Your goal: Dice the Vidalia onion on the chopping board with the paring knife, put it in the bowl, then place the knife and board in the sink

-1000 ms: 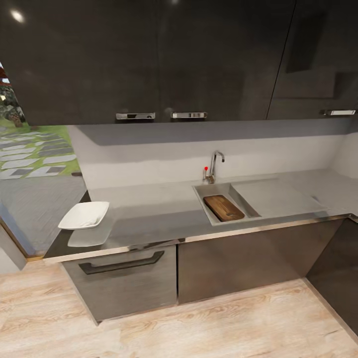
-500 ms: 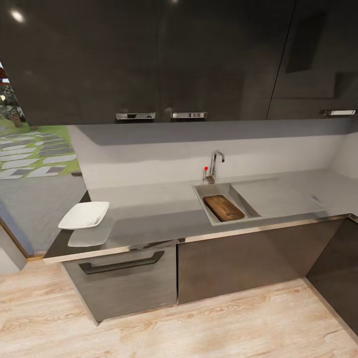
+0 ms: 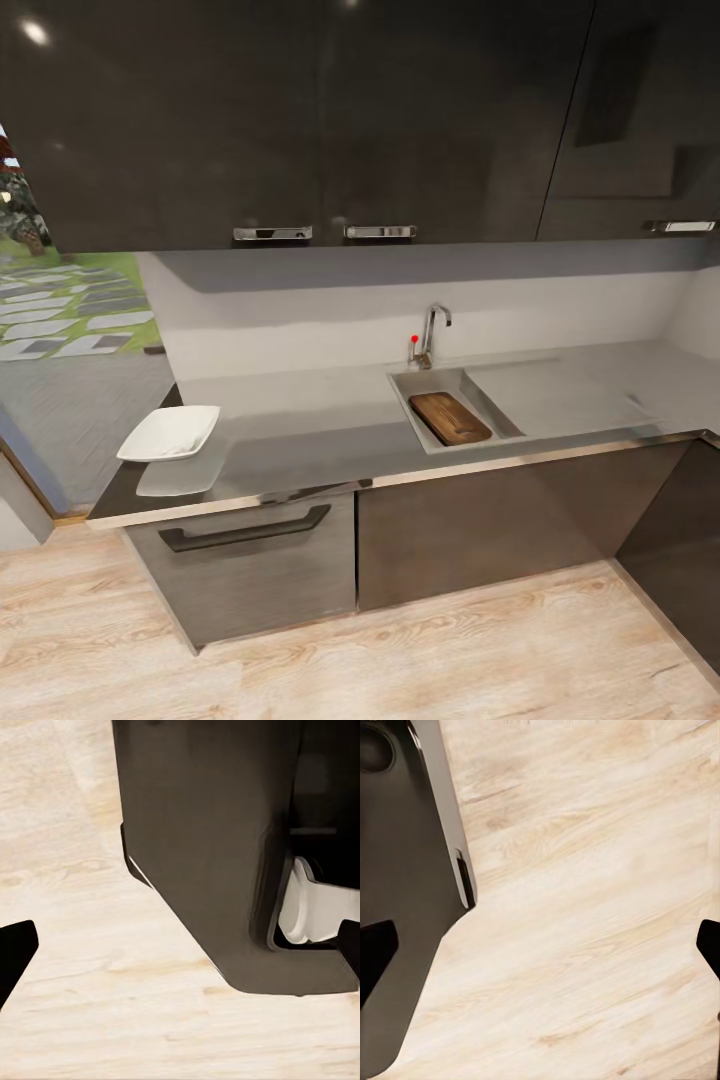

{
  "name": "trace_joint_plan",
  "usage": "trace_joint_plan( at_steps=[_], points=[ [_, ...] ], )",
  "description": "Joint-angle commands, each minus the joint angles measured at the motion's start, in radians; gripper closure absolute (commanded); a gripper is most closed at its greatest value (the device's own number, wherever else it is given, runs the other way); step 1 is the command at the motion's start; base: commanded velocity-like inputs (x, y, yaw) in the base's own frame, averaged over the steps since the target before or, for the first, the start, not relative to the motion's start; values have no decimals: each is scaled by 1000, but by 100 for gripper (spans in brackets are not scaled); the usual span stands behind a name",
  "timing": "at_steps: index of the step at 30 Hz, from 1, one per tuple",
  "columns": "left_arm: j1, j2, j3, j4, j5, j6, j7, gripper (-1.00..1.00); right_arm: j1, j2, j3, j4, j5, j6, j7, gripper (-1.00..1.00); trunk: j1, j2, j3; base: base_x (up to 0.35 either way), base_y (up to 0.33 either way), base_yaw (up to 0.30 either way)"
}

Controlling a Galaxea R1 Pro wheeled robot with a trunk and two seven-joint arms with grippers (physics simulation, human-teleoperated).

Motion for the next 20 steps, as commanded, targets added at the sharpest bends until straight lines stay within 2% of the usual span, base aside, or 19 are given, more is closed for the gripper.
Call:
trace_joint_plan(
  at_steps=[1, 8, 13, 20],
  points=[
    [0, 0, -6, -2, 4, 2, 1, -100, -1, 1, 6, 2, -7, -7, 0, -100, 1, -2, -2, 0, 0, 0],
    [0, 5, -8, -3, 4, -47, -2, -100, -1, 1, 5, 1, -7, -22, 0, -100, 1, -2, -2, 0, 0, 0],
    [0, 2, -7, -3, 4, -122, -3, -100, -1, 1, 5, 1, -7, -25, 0, -100, 1, -2, -2, 0, 0, 0],
    [0, 2, -8, -3, 4, -157, -3, -100, -1, 1, 5, 1, -7, -25, 0, -100, 1, -2, -2, 0, 0, 0]
  ],
)
